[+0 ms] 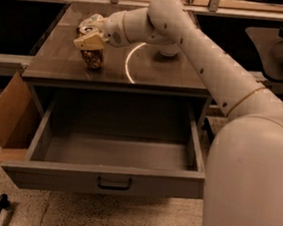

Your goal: Place orange can into top drawer

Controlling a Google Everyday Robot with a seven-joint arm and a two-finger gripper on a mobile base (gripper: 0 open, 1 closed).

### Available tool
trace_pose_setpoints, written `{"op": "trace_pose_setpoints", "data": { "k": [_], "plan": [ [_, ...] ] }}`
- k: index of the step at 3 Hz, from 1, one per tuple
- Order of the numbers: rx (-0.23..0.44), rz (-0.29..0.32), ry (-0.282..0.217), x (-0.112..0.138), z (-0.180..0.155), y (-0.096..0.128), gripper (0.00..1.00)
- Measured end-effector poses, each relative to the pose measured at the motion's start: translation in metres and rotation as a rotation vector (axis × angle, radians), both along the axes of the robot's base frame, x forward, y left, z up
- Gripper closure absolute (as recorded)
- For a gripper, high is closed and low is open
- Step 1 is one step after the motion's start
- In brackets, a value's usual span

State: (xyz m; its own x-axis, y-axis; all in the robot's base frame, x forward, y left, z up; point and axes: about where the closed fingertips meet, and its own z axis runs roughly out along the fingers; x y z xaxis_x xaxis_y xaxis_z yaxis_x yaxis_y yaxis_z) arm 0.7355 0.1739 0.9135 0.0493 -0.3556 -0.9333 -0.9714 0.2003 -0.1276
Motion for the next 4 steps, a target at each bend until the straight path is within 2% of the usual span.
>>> {"op": "trace_pose_setpoints", "data": {
  "k": [1,2,3,4],
  "plan": [
    [0.048,-0.006,-0.043,-0.033,0.023,-0.013,0.88],
    [0.097,0.007,-0.076,-0.08,0.042,-0.029,1.0],
    [0.091,0.013,-0.076,-0.084,0.04,-0.027,1.0],
    [0.063,0.039,-0.079,-0.098,0.031,-0.02,1.0]
  ]
}}
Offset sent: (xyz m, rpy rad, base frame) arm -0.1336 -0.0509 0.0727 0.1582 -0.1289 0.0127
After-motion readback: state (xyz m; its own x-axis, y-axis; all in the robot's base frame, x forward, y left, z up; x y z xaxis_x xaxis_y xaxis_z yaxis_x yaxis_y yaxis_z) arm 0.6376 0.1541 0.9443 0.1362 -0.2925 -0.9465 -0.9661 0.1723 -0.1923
